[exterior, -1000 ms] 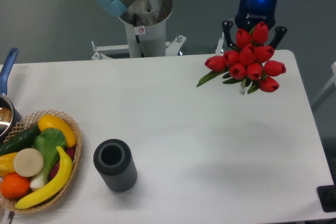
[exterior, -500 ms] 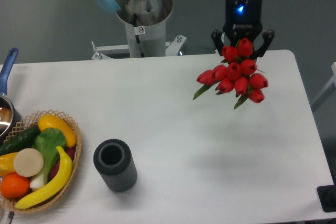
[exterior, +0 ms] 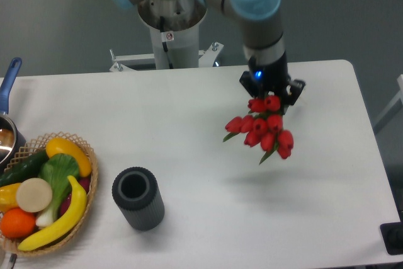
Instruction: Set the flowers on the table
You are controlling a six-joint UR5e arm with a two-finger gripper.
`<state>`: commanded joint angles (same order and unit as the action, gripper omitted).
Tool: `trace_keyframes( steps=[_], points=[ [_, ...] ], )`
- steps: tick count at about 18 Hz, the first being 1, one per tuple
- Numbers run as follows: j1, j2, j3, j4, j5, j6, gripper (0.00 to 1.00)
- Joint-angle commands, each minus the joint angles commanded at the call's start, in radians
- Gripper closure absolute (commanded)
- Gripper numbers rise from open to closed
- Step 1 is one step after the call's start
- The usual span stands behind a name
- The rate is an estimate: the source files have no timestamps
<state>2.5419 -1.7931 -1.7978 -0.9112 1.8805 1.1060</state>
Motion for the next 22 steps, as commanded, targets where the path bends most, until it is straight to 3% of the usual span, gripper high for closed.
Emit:
trace_keyframes(
  steps=[5, 8, 9, 11, 17, 22],
  points=[
    [-0.037, -0.103, 0.023, 0.0, 0.005, -0.011, 0.58],
    [-0.034, -0.097, 0.025, 0.002, -0.023, -0.011, 0.56],
    [-0.026, -0.094, 0.026, 0.003, -0.061, -0.012, 0.48],
    [0.009, -0.089, 0.032, 0.017, -0.165, -0.014, 0.0],
    [0.04, -0.072, 0.118, 0.02, -0.245, -0.008, 0.0],
    [0.092, -0.035, 0.12, 0.014, -0.374, 0.012, 0.0]
  ],
)
